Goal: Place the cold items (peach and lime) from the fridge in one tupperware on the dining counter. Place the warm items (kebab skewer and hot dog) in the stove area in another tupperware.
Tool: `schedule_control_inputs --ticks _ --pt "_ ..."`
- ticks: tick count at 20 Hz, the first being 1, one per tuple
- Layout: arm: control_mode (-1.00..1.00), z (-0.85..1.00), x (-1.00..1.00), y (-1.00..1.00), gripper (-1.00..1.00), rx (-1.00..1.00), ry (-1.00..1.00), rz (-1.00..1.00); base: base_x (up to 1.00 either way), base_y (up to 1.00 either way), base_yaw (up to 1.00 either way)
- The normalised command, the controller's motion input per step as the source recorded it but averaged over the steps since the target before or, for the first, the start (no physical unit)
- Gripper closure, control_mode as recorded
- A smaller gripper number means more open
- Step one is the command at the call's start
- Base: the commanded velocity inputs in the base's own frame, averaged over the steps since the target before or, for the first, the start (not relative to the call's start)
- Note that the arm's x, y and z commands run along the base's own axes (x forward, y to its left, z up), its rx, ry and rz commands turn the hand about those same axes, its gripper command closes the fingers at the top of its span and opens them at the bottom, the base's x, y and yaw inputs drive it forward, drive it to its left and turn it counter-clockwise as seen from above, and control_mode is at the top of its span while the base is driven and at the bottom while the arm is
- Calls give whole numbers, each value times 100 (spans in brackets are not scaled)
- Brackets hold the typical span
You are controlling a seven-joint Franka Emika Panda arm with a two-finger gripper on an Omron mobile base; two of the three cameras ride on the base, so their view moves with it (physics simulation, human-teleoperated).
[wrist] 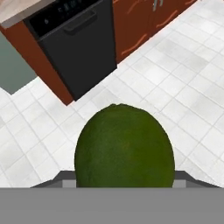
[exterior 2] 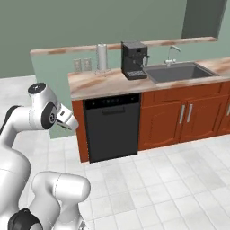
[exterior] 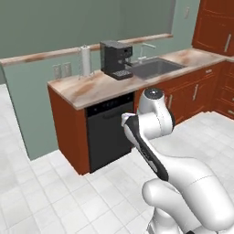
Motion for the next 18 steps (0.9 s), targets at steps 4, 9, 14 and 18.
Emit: schedule_control_inputs --ticks 4,9,14,18 --pt "100 0 0 0 100 0 0 0 61 100 -13" --pt "100 0 0 0 100 0 0 0 60 100 -12" --pt "100 0 0 0 100 0 0 0 58 100 -12" --pt "100 0 0 0 100 0 0 0 57 100 -13"
